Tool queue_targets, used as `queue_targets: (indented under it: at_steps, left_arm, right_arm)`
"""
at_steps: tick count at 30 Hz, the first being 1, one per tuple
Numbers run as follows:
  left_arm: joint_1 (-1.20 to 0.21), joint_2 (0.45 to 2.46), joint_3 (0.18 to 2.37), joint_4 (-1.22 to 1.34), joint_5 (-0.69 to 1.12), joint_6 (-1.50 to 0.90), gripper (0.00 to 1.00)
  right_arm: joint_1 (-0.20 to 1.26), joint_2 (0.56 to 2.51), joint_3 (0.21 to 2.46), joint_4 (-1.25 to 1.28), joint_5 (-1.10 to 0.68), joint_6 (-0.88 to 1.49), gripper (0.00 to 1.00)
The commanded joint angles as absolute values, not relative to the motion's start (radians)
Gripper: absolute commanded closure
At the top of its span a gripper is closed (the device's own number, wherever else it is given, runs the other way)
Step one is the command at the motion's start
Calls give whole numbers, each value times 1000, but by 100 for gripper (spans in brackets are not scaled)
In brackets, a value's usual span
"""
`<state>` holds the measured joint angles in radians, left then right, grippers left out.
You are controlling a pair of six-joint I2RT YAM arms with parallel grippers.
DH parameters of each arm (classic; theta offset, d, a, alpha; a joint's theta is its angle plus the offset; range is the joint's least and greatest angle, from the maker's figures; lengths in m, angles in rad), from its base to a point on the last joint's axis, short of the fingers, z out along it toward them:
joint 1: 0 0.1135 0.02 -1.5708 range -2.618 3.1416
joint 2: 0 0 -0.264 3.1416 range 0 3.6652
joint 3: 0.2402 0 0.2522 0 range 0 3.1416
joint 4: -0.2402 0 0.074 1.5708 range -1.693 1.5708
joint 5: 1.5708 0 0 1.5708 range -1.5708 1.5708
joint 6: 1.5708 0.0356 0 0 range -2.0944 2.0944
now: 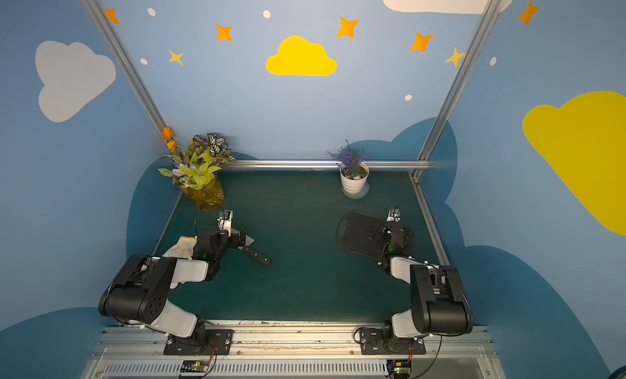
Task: Align the knife with the edge of the cutting board
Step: Move the work surface to the center of the board.
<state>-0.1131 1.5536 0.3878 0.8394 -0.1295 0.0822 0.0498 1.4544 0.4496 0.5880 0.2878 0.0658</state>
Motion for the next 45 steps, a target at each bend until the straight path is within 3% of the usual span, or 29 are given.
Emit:
queue_targets:
  at_steps: [1,45]
  left_arm:
    - [-108,1553,390,865,-120,90,0]
    - [-89,1548,386,865,-77,80,0]
  right_arm:
    - [58,1459,448,620,293,57,2]
    - [60,1459,449,620,298,55,2]
